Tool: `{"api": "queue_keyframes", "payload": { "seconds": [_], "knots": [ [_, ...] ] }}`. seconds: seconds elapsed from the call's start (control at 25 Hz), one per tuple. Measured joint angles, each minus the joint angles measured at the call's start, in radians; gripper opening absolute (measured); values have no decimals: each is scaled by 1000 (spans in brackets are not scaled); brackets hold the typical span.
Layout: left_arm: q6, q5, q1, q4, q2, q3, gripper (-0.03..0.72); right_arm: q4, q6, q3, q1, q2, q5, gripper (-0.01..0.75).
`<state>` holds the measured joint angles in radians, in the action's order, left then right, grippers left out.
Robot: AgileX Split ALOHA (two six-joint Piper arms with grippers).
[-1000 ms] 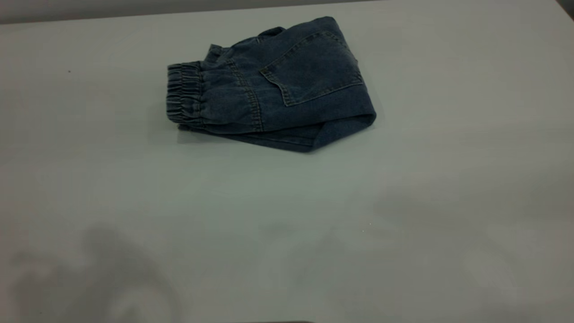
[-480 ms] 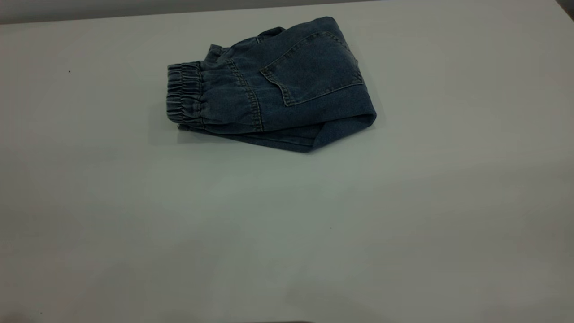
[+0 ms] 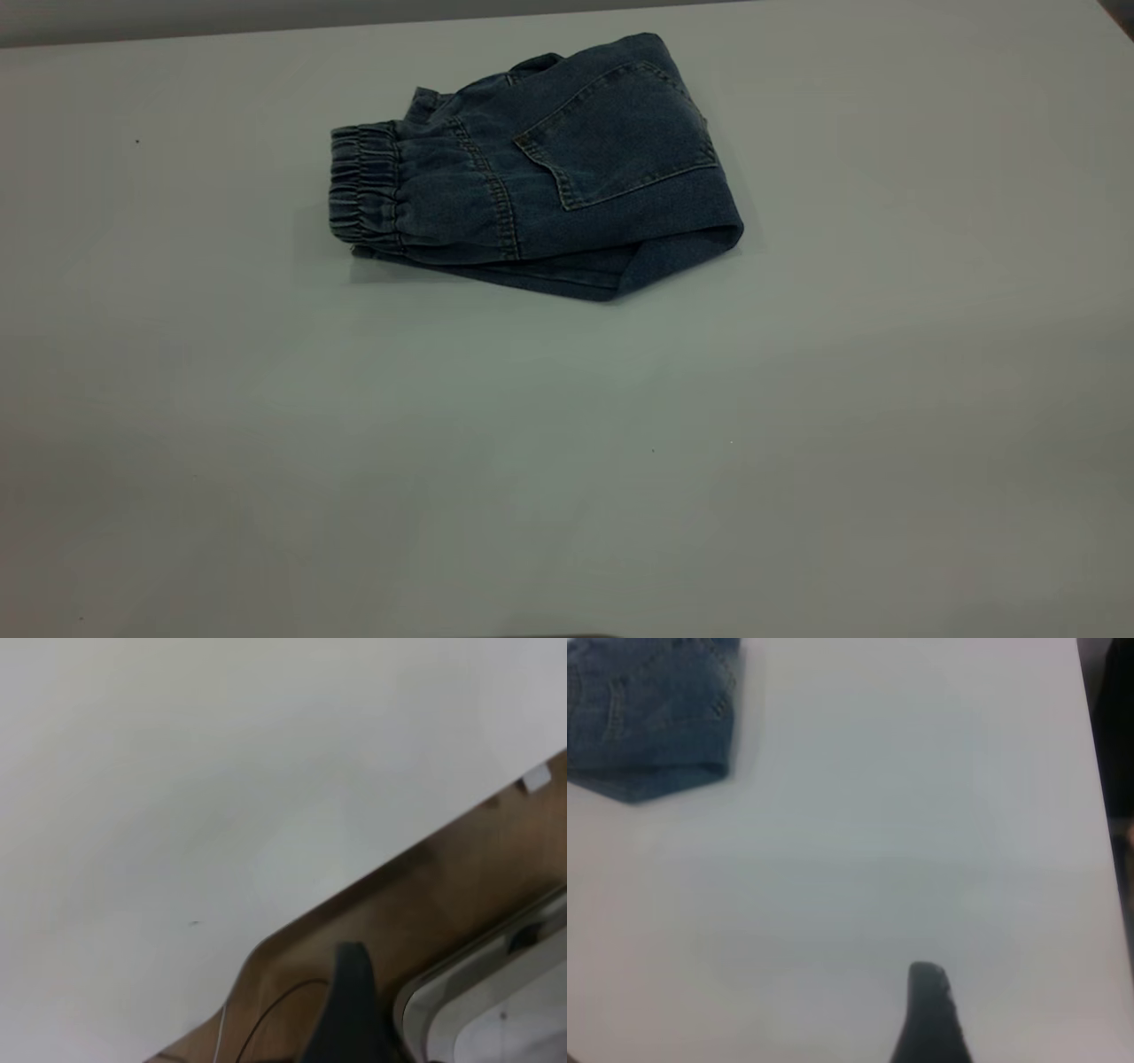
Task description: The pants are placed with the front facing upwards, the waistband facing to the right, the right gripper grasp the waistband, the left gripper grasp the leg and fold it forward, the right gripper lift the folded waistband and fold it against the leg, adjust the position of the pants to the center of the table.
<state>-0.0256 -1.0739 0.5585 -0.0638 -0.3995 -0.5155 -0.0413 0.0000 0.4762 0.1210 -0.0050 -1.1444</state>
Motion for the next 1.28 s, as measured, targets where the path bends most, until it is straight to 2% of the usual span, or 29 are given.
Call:
{"api": "queue_keyframes", "payload": {
  "seconds": [0.56, 1.28],
  "knots": [
    [-133, -43, 0, -69, 139, 21, 548, -6, 0, -1, 0, -4, 8, 415],
    [-142, -47, -6, -72, 190, 21, 548, -11, 0, -1, 0, -4, 9, 415]
  ]
}}
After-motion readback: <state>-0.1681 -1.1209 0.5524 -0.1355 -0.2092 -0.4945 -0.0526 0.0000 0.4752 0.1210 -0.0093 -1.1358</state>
